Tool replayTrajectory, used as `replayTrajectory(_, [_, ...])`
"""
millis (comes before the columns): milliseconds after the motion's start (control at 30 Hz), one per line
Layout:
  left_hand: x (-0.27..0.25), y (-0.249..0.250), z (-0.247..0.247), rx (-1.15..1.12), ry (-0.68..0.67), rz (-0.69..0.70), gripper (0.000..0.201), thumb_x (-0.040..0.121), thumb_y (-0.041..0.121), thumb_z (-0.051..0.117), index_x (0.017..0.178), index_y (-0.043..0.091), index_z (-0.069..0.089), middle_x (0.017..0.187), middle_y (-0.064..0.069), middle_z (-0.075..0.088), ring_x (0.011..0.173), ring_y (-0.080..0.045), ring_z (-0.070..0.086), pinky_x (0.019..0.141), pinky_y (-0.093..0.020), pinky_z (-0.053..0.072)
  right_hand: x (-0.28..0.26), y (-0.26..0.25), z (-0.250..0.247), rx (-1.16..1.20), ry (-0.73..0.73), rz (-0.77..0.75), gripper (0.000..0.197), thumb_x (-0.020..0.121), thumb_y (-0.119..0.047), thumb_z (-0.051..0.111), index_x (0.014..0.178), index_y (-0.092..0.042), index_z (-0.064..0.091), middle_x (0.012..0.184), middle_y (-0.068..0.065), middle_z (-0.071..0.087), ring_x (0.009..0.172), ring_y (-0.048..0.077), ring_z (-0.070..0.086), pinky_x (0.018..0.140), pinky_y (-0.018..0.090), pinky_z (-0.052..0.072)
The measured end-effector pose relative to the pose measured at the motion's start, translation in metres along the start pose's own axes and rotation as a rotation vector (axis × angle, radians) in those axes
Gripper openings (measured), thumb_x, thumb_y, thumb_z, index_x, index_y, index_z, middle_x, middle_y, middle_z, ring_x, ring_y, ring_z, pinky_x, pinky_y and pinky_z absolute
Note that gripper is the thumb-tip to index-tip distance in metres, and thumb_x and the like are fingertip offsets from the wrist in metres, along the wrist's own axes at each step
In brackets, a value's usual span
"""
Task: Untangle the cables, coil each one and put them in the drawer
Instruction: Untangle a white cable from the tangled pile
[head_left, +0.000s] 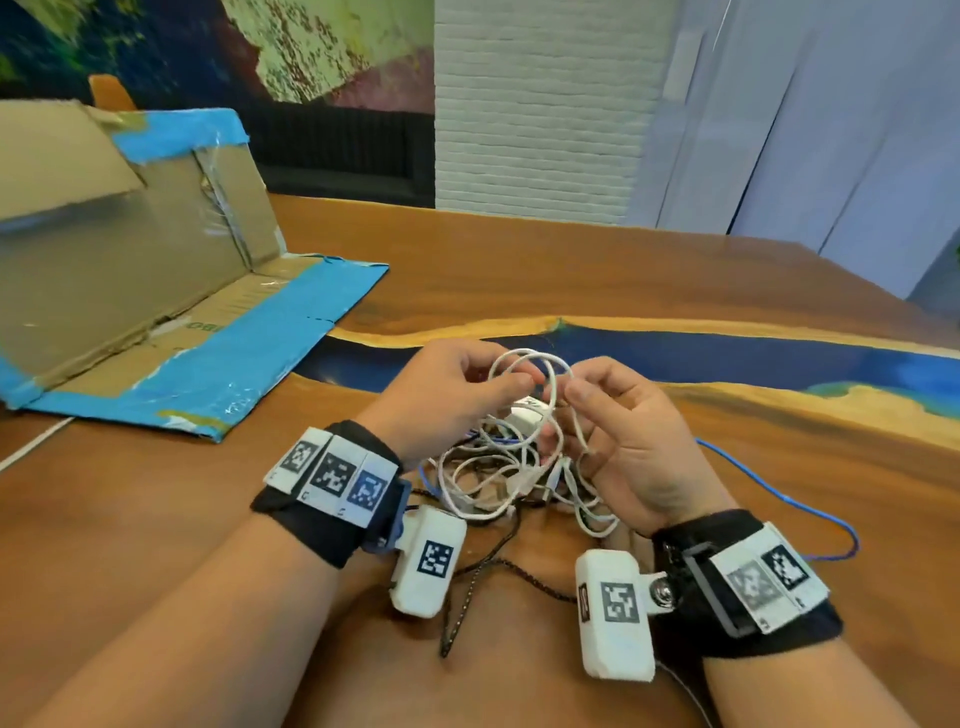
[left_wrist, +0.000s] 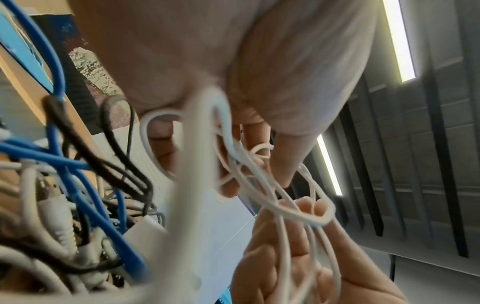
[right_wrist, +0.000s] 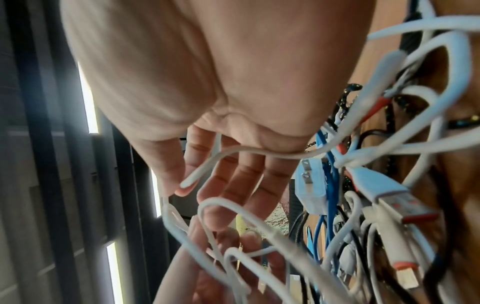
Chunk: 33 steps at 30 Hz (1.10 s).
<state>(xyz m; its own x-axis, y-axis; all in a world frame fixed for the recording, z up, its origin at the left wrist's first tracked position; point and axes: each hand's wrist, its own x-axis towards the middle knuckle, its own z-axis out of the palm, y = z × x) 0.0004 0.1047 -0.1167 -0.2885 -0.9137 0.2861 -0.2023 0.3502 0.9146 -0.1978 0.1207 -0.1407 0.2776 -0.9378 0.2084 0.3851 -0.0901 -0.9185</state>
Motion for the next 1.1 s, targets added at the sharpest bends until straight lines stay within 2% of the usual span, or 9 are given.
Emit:
replayTrajectory(133, [-0.006,-0.002,0.000,-0.062,0.038,0.011,0.024,0.099,0.011,0.061,0.088,0.022,0.079,0.081,-0.014,0.070,0.074,-0.017,0.061,0.072,-0.035,0.052,-0.001,-0.003,-0.001,-0.015,0.155,-0.070,0.009,0.097,-0.013,0.059,0.090,-0.011,0.064,0.075,0.007,0.061,0.070,0.023,0.062,0.066,0.036,0.055])
replayTrajectory(267, [-0.006,-0.003,0.001,-0.128,0.166,0.013,0.020,0.102,0.014,0.058,0.105,0.017,0.078,0.068,-0.005,0.062,0.064,-0.015,0.059,0.064,-0.029,0.052,0.000,-0.005,-0.007,-0.112,0.248,-0.088,0.014,0.102,-0.008,0.055,0.103,-0.009,0.069,0.063,0.002,0.054,0.057,0.018,0.050,0.059,0.032,0.047])
replayTrajectory(400, [-0.004,-0.005,0.001,-0.142,0.229,0.047,0.023,0.101,0.012,0.059,0.116,0.019,0.076,0.072,-0.006,0.063,0.067,-0.019,0.059,0.062,-0.031,0.052,-0.005,-0.011,-0.005,-0.102,0.131,0.043,0.029,0.104,-0.027,0.051,0.117,-0.010,0.070,0.082,0.007,0.068,0.050,0.020,0.048,0.046,0.030,0.040])
replayTrajectory(467, [-0.006,-0.002,0.003,-0.098,0.214,0.089,0.023,0.099,0.010,0.062,0.111,0.022,0.077,0.073,0.003,0.068,0.069,-0.013,0.059,0.065,-0.028,0.051,-0.006,-0.010,-0.003,-0.104,0.042,0.072,0.042,0.095,-0.043,0.060,0.120,-0.011,0.070,0.099,0.008,0.072,0.047,0.019,0.048,0.048,0.033,0.039])
replayTrajectory(533, [-0.009,0.001,0.007,-0.063,0.184,0.130,0.024,0.097,0.005,0.064,0.107,0.023,0.077,0.081,0.007,0.075,0.075,-0.006,0.064,0.070,-0.024,0.052,-0.006,-0.006,0.000,-0.153,-0.010,0.046,0.039,0.089,-0.040,0.069,0.115,-0.012,0.072,0.099,0.009,0.072,0.044,0.018,0.049,0.057,0.039,0.040])
replayTrajectory(667, [-0.009,-0.001,0.010,-0.034,0.186,0.123,0.022,0.094,0.007,0.069,0.102,0.025,0.079,0.088,-0.009,0.076,0.078,-0.015,0.066,0.076,-0.034,0.057,-0.004,-0.002,0.001,-0.120,0.026,-0.007,0.013,0.088,-0.022,0.068,0.088,-0.010,0.072,0.072,0.007,0.061,0.054,0.019,0.050,0.048,0.030,0.046])
replayTrajectory(833, [-0.009,0.000,0.005,-0.115,0.180,0.039,0.022,0.093,0.002,0.069,0.109,0.016,0.076,0.085,-0.015,0.072,0.084,-0.019,0.075,0.080,-0.030,0.060,-0.003,-0.008,-0.003,0.080,0.120,-0.014,0.025,0.094,-0.031,0.059,0.084,-0.009,0.061,0.075,0.005,0.057,0.066,0.021,0.053,0.063,0.038,0.055])
replayTrajectory(900, [-0.007,-0.005,0.001,-0.125,0.221,0.012,0.022,0.092,0.002,0.069,0.108,0.016,0.077,0.091,-0.011,0.073,0.091,-0.021,0.074,0.085,-0.037,0.060,-0.002,-0.010,-0.004,0.117,0.154,-0.036,0.027,0.100,-0.027,0.053,0.081,-0.011,0.061,0.078,0.005,0.060,0.069,0.020,0.057,0.068,0.041,0.059])
replayTrajectory(1100, [-0.003,-0.003,-0.003,-0.213,0.330,-0.083,0.024,0.092,-0.007,0.055,0.079,0.010,0.064,0.079,-0.013,0.061,0.076,-0.026,0.061,0.082,-0.047,0.054,-0.003,-0.009,-0.004,0.052,0.133,-0.102,0.033,0.096,-0.035,0.059,0.068,-0.019,0.065,0.079,0.005,0.062,0.091,0.024,0.064,0.093,0.050,0.050])
